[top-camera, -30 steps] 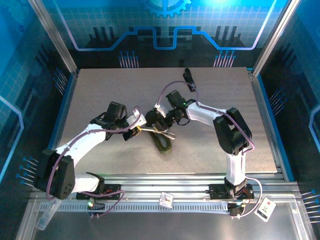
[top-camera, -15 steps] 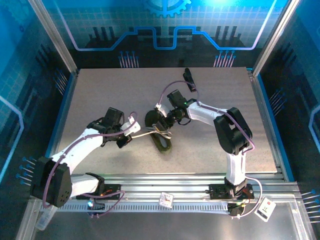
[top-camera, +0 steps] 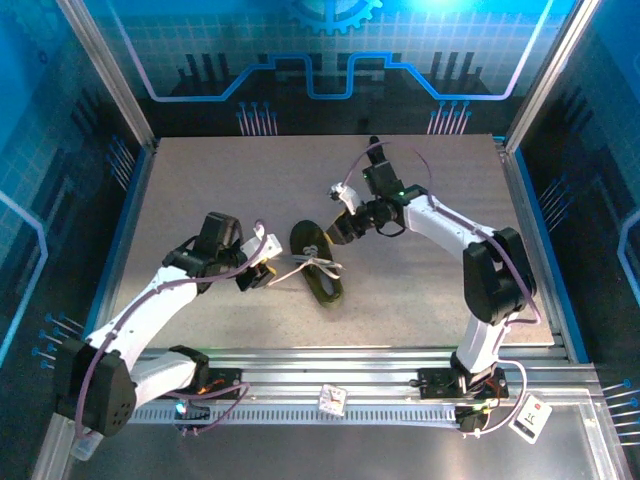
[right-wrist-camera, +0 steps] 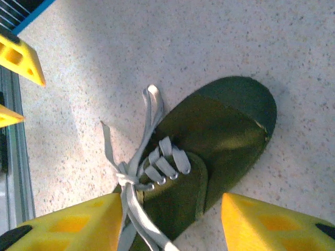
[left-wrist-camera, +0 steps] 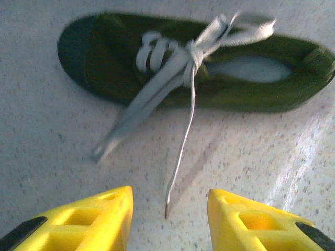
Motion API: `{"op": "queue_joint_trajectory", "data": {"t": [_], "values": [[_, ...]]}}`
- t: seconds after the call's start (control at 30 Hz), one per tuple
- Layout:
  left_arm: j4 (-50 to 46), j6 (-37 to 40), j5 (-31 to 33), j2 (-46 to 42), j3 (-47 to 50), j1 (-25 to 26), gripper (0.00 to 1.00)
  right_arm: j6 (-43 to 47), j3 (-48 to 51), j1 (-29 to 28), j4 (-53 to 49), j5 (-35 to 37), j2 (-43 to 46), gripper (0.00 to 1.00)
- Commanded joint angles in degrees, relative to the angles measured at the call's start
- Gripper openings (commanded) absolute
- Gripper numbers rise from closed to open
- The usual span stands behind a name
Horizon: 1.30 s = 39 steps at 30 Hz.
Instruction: Tie the shoes
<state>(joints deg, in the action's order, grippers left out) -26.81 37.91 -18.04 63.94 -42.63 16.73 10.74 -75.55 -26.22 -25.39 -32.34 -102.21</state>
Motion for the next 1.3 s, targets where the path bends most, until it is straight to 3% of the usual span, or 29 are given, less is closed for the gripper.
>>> {"op": "queue_joint_trajectory", "data": {"t": [0.0,0.37,0.83,1.1,1.27], "values": [[6.7,2.4,-6.6,1.1,-0.8,1.1,0.42,3.8,2.5,-0.1,-4.8,0.0,-0.9,0.52],[12.4,3.6,-7.7,16.6,-7.1,5.9,0.41,7.2,2.3,-3.4,-5.3,3.7,-4.1,0.51],[14.7,3.0,-7.7,21.8,-8.3,5.9,0.41,9.9,-3.3,-6.1,-9.0,5.7,-9.7,0.50],[14.7,3.1,-7.4,22.3,-8.3,5.9,0.41,10.2,-2.1,-6.3,-6.9,8.9,-6.9,0.15],[14.8,3.0,-6.9,22.2,-8.5,5.9,0.41,10.6,-0.7,-6.1,-5.7,10.3,-4.5,0.08]]}}
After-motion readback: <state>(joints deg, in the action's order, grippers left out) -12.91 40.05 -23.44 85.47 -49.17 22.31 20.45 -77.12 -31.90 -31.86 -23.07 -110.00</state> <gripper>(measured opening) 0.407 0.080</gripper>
